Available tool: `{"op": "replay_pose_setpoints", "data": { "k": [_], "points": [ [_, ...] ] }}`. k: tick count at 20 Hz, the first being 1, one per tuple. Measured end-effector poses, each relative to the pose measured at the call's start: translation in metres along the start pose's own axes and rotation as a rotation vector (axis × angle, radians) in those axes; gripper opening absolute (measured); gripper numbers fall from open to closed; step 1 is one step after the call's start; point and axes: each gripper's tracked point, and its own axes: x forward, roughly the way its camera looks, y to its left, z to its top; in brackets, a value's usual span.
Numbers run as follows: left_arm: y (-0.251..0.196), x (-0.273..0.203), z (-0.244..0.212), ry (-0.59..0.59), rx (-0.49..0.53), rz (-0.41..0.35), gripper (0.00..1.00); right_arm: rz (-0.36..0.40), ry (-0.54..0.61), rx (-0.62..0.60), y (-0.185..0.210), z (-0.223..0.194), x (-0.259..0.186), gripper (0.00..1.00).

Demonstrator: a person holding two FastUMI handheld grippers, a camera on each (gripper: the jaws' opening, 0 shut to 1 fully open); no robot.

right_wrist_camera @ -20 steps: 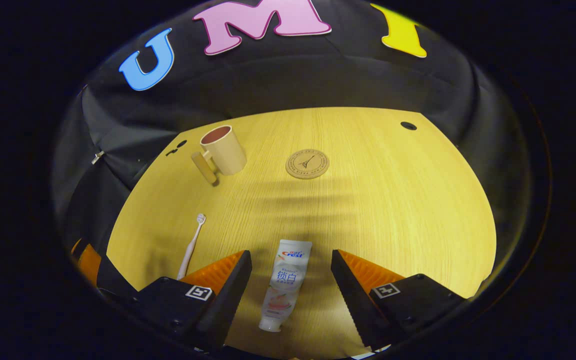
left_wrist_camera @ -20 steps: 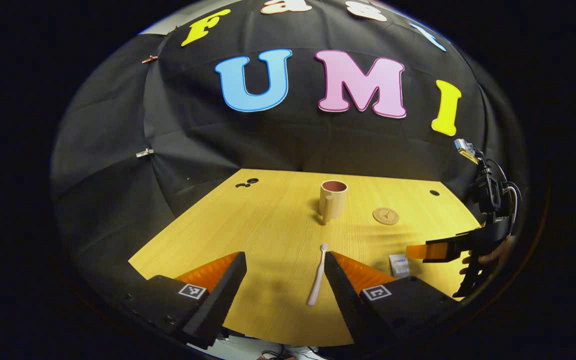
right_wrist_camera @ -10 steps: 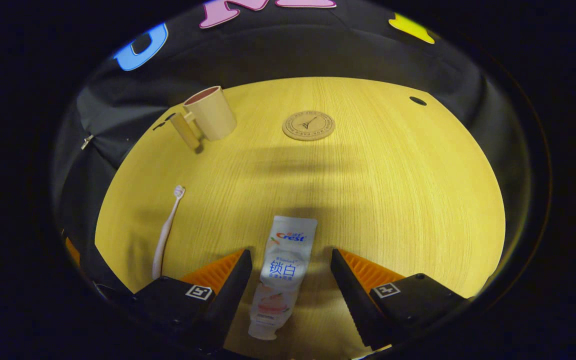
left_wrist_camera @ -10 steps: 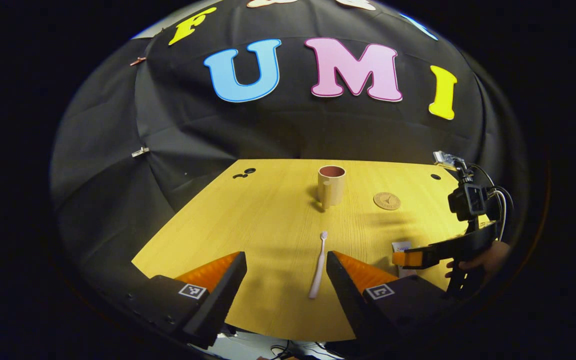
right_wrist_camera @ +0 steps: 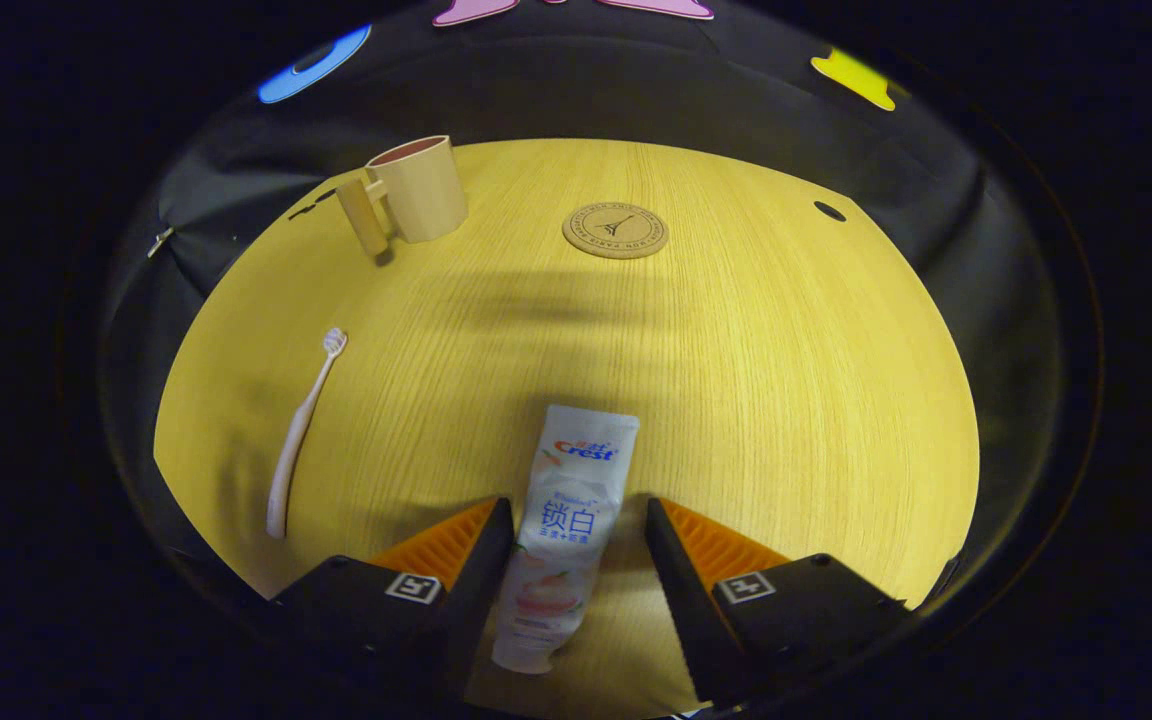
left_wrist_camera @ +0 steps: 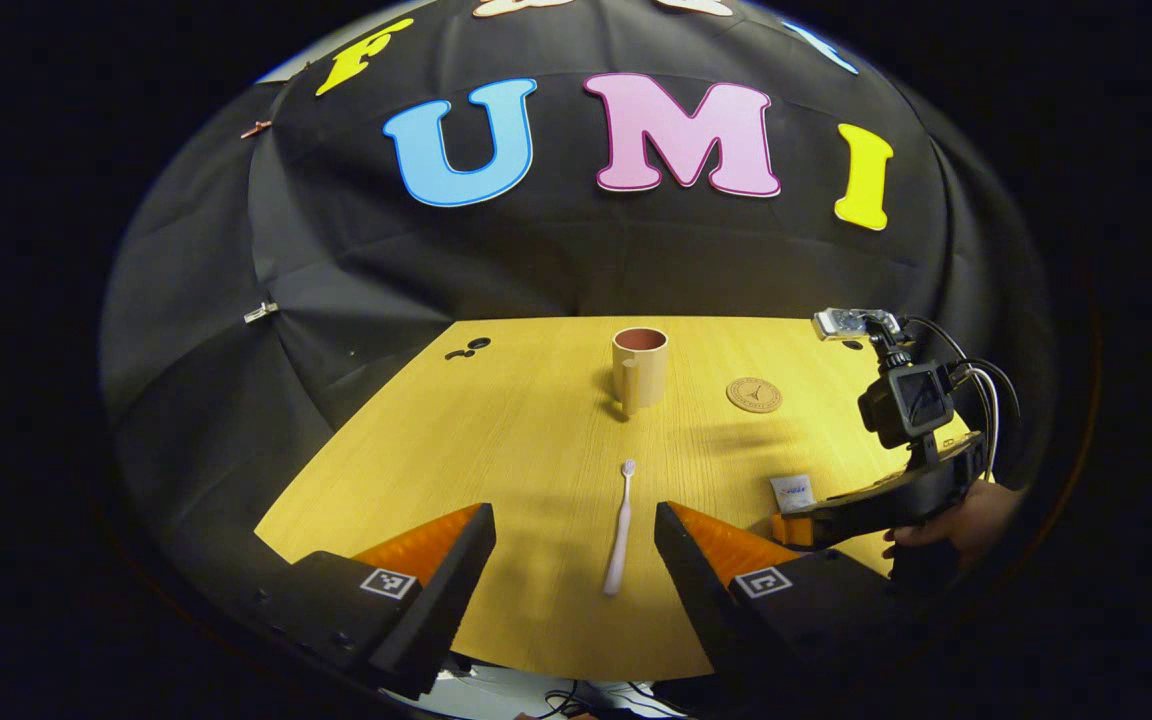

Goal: Put the toothbrush and toothpaste on the desktop into the cup, then pick up the cup and place it on the coaster on the desktop.

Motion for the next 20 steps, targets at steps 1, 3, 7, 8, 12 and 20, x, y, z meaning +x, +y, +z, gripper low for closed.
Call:
{"op": "replay_pose_setpoints", "data": {
  "k": [1, 3, 7, 8, 12, 20],
  "points": [
    [0.001, -0.001, -0.001, -0.005, 0.001, -0.002, 1.0, -0.008, 0.003, 0.017, 0.001, 0.001, 0.002, 0.78],
    [0.001, -0.002, -0.002, -0.011, 0.0, -0.005, 0.99, -0.02, 0.015, 0.027, 0.004, 0.002, 0.003, 0.67],
    [0.007, -0.006, -0.004, -0.021, -0.022, -0.003, 1.0, -0.008, 0.076, 0.02, 0.007, 0.0, 0.002, 0.54],
    [0.009, -0.006, -0.004, -0.022, -0.027, -0.002, 1.0, -0.006, 0.086, 0.023, 0.006, 0.001, 0.003, 0.51],
    [0.015, -0.003, -0.005, -0.029, -0.041, 0.012, 0.99, 0.02, 0.108, 0.01, 0.007, 0.0, 0.002, 0.41],
    [0.016, 0.032, -0.009, 0.045, -0.097, -0.057, 0.99, 0.093, 0.069, 0.063, 0.003, 0.016, -0.007, 0.27]
  ]
}}
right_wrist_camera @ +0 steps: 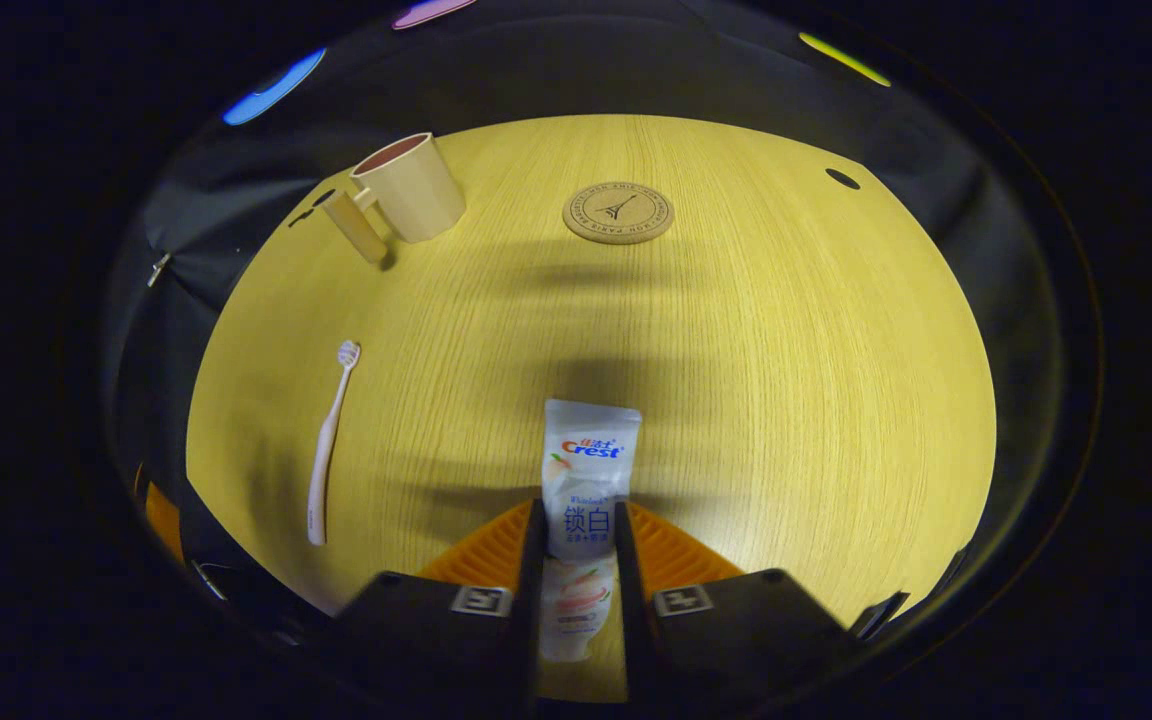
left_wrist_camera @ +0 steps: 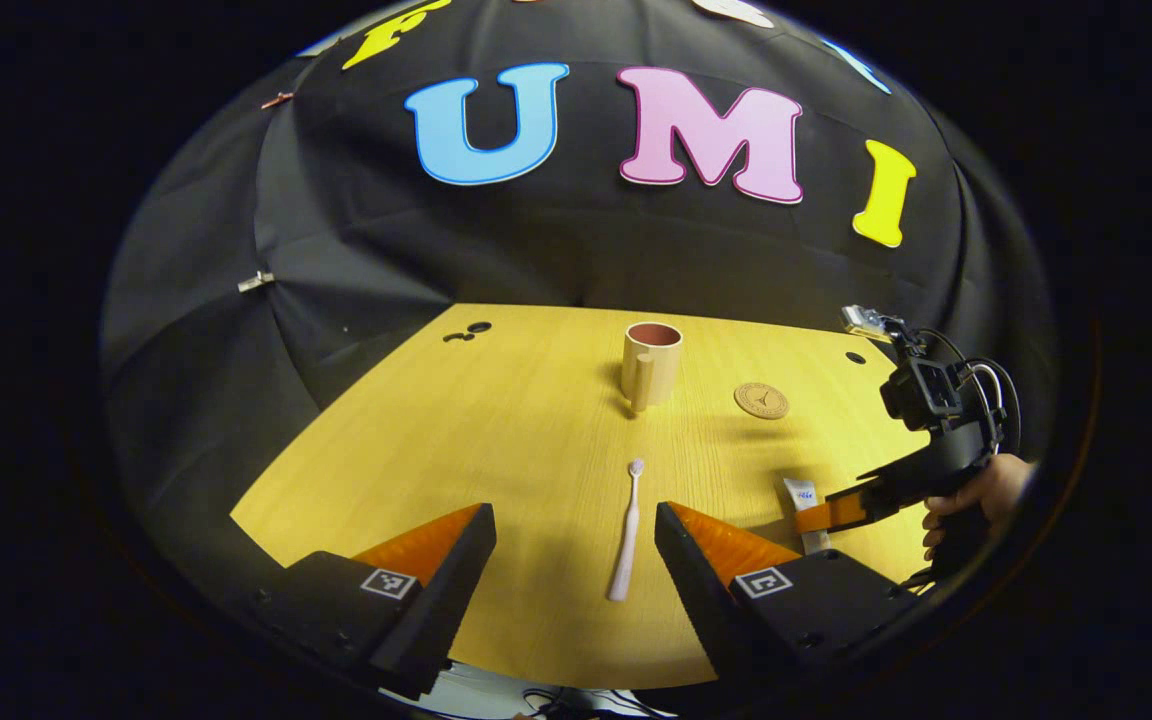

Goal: Put the toothbrush and toothpaste on the desktop into the cup, then pick up the cup and place it on the coaster on the desktop.

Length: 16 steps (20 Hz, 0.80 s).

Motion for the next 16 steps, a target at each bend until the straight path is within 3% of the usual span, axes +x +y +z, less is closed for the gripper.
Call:
{"op": "replay_pose_setpoints", "data": {
  "k": [1, 4, 8, 10, 11, 13, 14, 15, 16],
  "points": [
    [0.0, 0.004, -0.001, 0.011, -0.006, -0.014, 0.99, -0.017, -0.017, -0.006, -0.003, 0.006, -0.006, 0.14],
    [0.001, 0.02, 0.005, 0.026, 0.007, -0.016, 1.0, -0.046, 0.025, -0.035, -0.012, -0.003, 0.002, 0.17],
    [-0.002, 0.027, 0.01, 0.017, 0.054, -0.018, 0.98, -0.035, -0.001, -0.046, -0.007, 0.002, 0.003, 0.12],
    [-0.009, 0.027, 0.008, 0.02, 0.062, -0.03, 0.98, -0.036, 0.009, -0.049, -0.009, -0.001, 0.0, 0.17],
    [-0.012, 0.026, 0.007, 0.021, 0.065, -0.033, 0.98, -0.043, 0.013, -0.048, -0.011, -0.005, -0.003, 0.12],
    [-0.018, 0.025, 0.004, 0.021, 0.063, -0.044, 0.99, -0.038, 0.042, -0.041, -0.01, -0.016, -0.01, 0.31],
    [-0.02, 0.024, 0.003, 0.022, 0.06, -0.049, 0.98, -0.019, 0.05, -0.049, -0.005, -0.022, -0.01, 0.58],
    [-0.022, 0.025, 0.0, 0.026, 0.058, -0.054, 0.98, -0.02, 0.056, -0.067, -0.003, -0.026, -0.012, 0.65],
    [-0.022, 0.025, -0.002, 0.033, 0.056, -0.056, 0.98, -0.027, 0.054, -0.086, -0.005, -0.028, -0.014, 0.8]
  ]
}}
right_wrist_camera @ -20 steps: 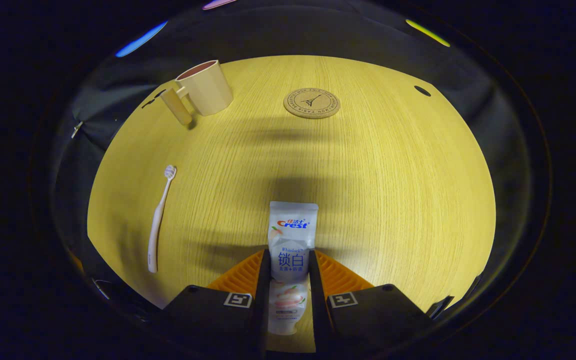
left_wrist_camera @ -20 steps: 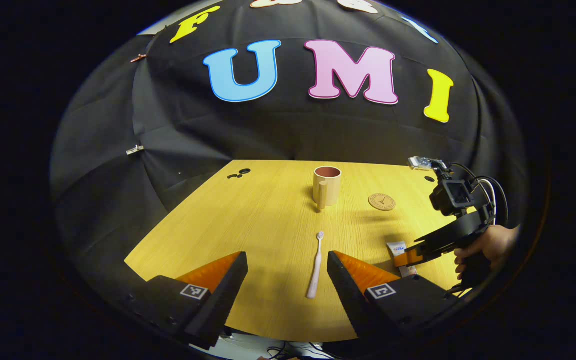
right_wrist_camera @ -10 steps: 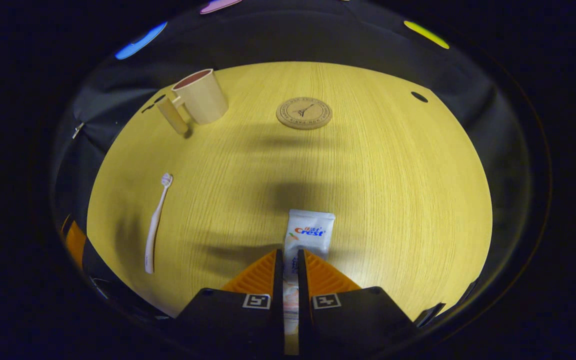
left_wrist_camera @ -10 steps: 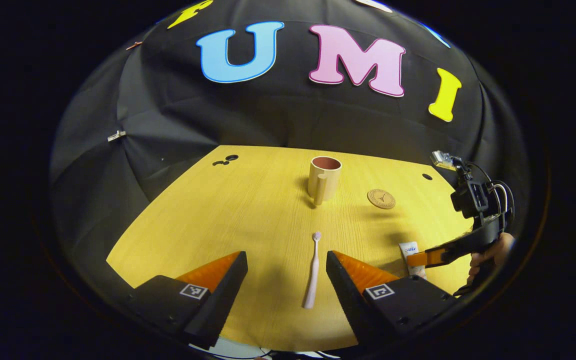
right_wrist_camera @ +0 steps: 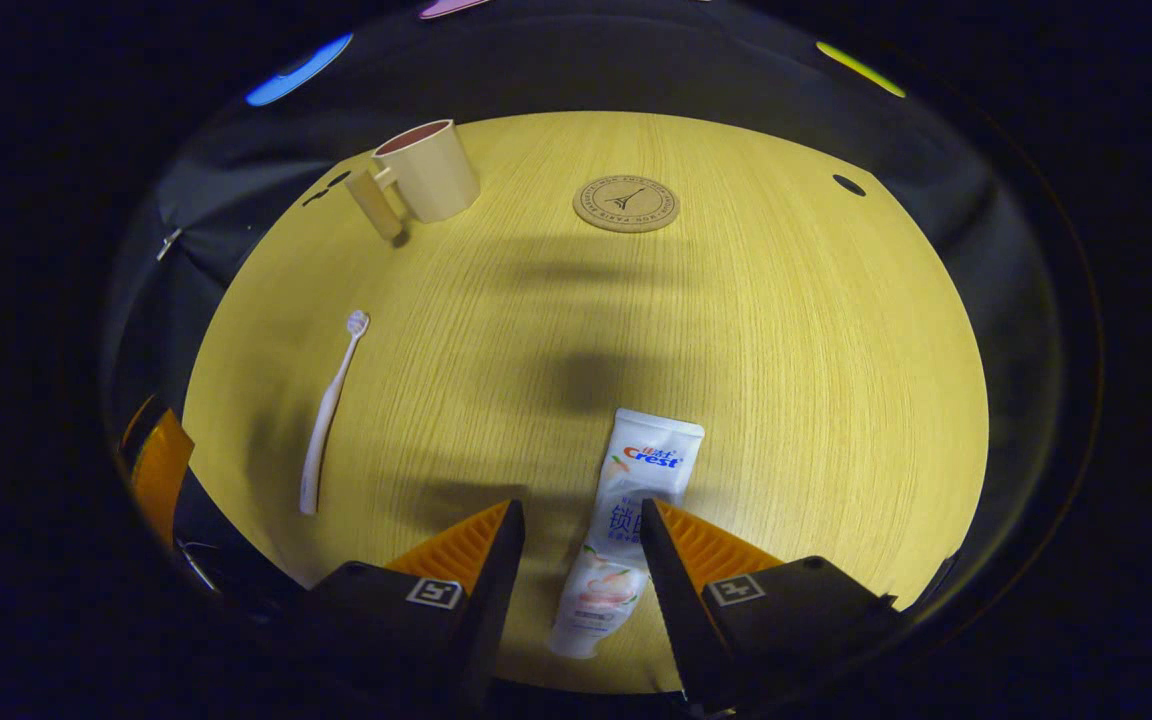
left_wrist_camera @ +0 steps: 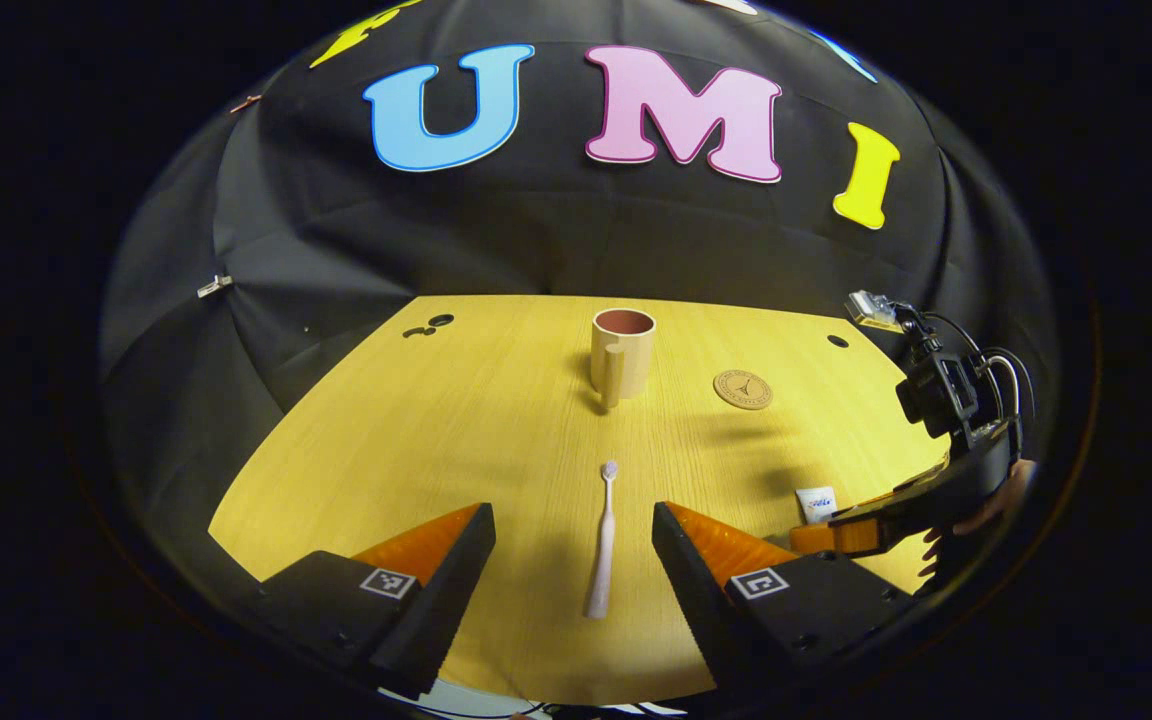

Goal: Put the toothbrush and toothpaste on the desktop into the cup, then pick up the cup and place it on the coaster on the desktop.

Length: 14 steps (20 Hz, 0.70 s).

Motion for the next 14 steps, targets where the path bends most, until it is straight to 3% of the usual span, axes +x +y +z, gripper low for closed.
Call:
{"op": "replay_pose_setpoints", "data": {
  "k": [1, 4, 14],
  "points": [
    [0.0, 0.001, -0.003, 0.005, -0.002, -0.001, 0.98, -0.013, 0.002, -0.01, -0.001, -0.004, -0.002, 0.76],
    [0.001, -0.001, -0.003, 0.0, -0.007, -0.002, 0.99, -0.025, -0.001, 0.038, -0.003, -0.011, -0.007, 0.84],
    [0.009, 0.003, -0.016, 0.037, -0.019, -0.002, 0.99, -0.106, 0.07, 0.125, -0.021, -0.036, -0.01, 0.83]
  ]
}}
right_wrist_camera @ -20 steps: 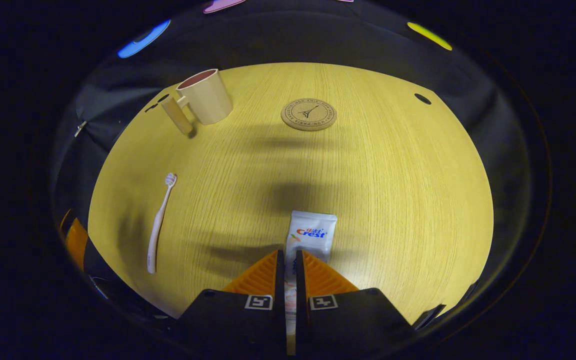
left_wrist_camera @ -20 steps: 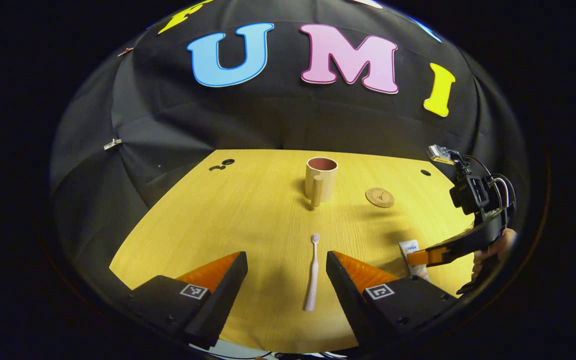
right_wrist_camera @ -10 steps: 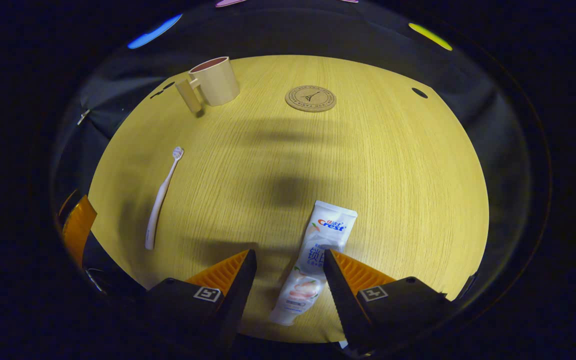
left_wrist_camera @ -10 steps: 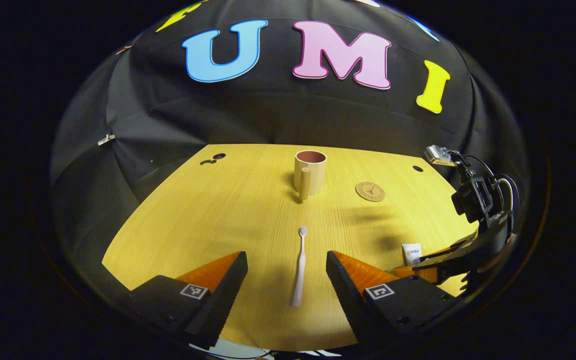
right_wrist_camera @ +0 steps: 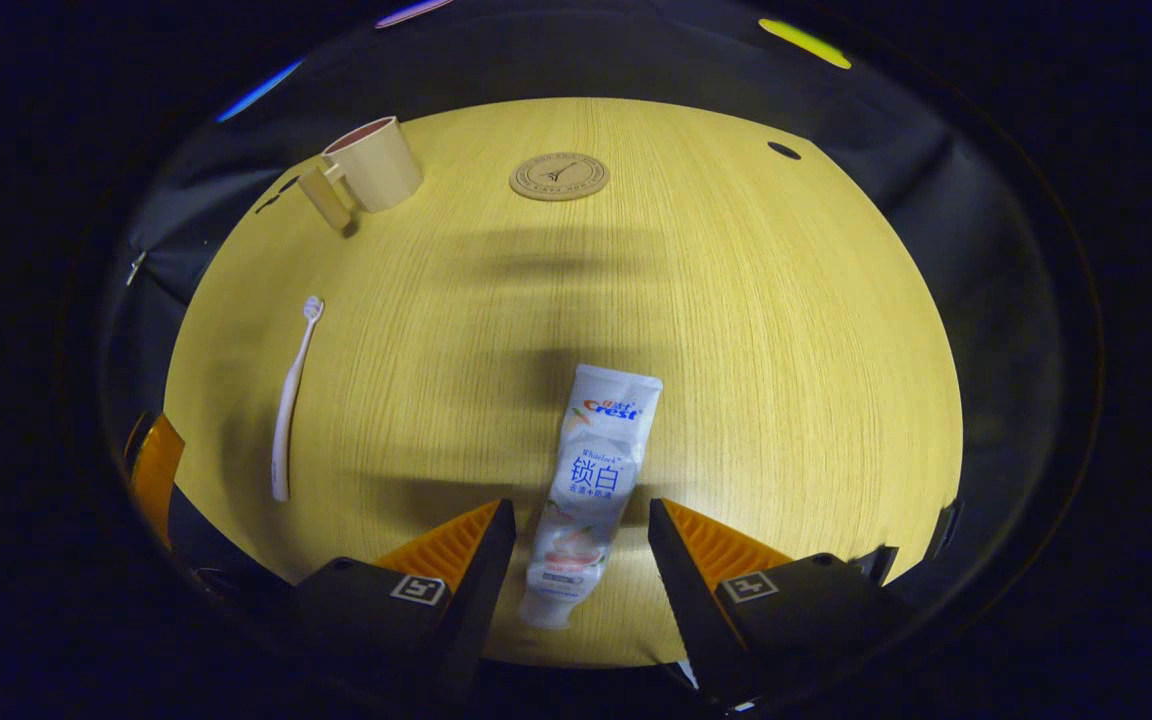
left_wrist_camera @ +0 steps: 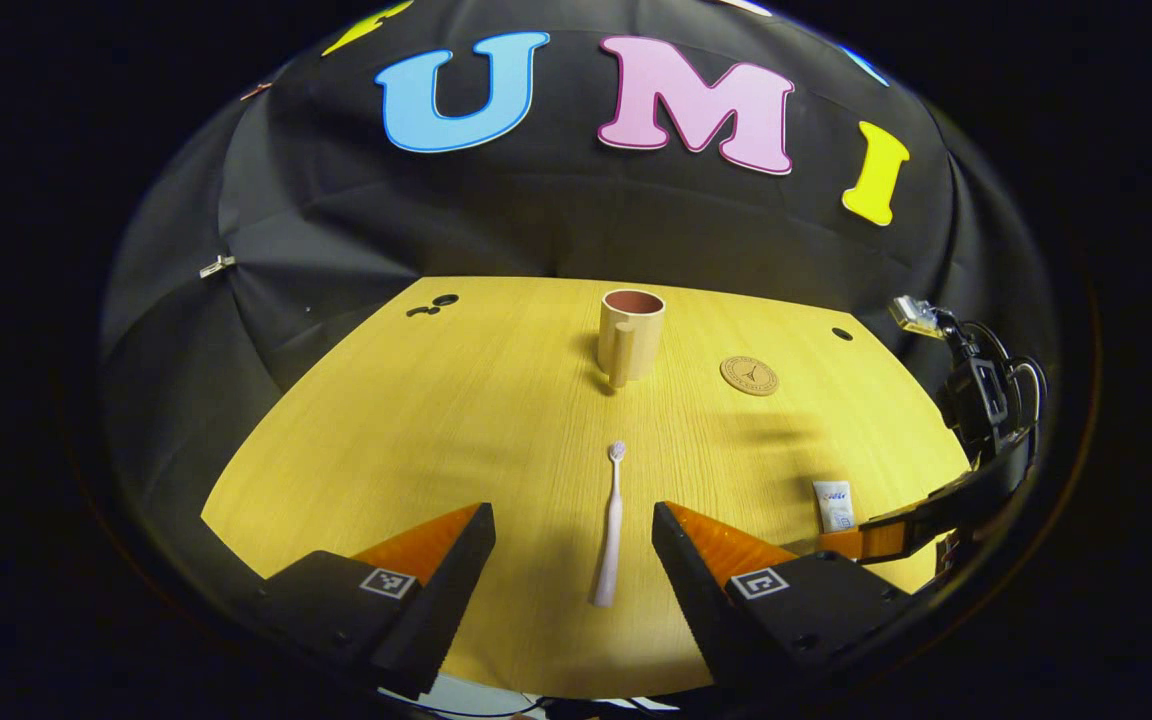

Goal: Put the toothbrush and toothpaste on the desktop into the cup, then pick up the cup and place it on the coaster on the desktop.

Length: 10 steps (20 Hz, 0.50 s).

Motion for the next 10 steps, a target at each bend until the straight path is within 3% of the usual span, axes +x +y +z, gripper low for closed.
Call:
{"op": "replay_pose_setpoints", "data": {
  "k": [3, 8, 10],
  "points": [
    [0.001, 0.001, 0.002, -0.004, 0.021, -0.004, 0.98, 0.004, 0.08, 0.026, 0.004, -0.02, 0.008, 0.79],
    [0.003, 0.0, 0.0, 0.002, 0.013, -0.004, 0.99, -0.001, 0.057, 0.032, -0.001, -0.013, 0.007, 0.52],
    [0.004, 0.001, -0.004, 0.01, 0.008, 0.0, 0.99, 0.021, 0.041, -0.011, 0.002, -0.01, 0.008, 0.46]
  ]
}}
